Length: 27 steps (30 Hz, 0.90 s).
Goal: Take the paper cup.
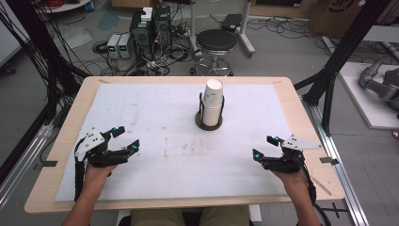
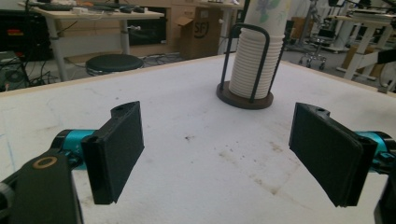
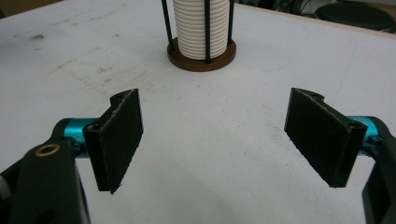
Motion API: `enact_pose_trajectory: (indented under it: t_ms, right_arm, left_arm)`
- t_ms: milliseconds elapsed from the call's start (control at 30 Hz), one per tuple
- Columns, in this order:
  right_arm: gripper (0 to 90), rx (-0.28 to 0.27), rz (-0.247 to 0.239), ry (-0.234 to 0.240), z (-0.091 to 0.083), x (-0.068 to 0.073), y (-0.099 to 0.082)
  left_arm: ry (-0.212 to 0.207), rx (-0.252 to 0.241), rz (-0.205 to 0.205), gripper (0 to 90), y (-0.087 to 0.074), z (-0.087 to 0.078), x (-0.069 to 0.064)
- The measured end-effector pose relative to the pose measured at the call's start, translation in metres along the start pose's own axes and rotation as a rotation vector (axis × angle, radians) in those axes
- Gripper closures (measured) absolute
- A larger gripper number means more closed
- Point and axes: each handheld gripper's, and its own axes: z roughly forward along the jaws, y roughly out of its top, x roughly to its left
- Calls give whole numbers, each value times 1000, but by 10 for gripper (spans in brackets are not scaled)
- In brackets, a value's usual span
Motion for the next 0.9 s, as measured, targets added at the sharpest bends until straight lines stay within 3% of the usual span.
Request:
enact_pose_trajectory:
  t_ms: [133, 233, 400, 600, 900]
  right_arm:
    - [199, -5, -10, 10, 2, 2, 5]
    - [198, -4, -17, 28, 7, 4, 10]
    - [198, -6, -43, 63, 13, 10, 25]
    - [198, -9, -97, 116, 27, 16, 60]
    - [199, -4, -124, 143, 42, 19, 95]
  left_arm:
    - [-11, 19, 3, 168, -1, 1, -2]
    - [-22, 38, -36, 161, -2, 2, -2]
    - [-2, 23, -37, 150, 1, 1, -3]
    - [-4, 17, -52, 149, 1, 1, -2]
    - [-23, 28, -52, 149, -1, 3, -3]
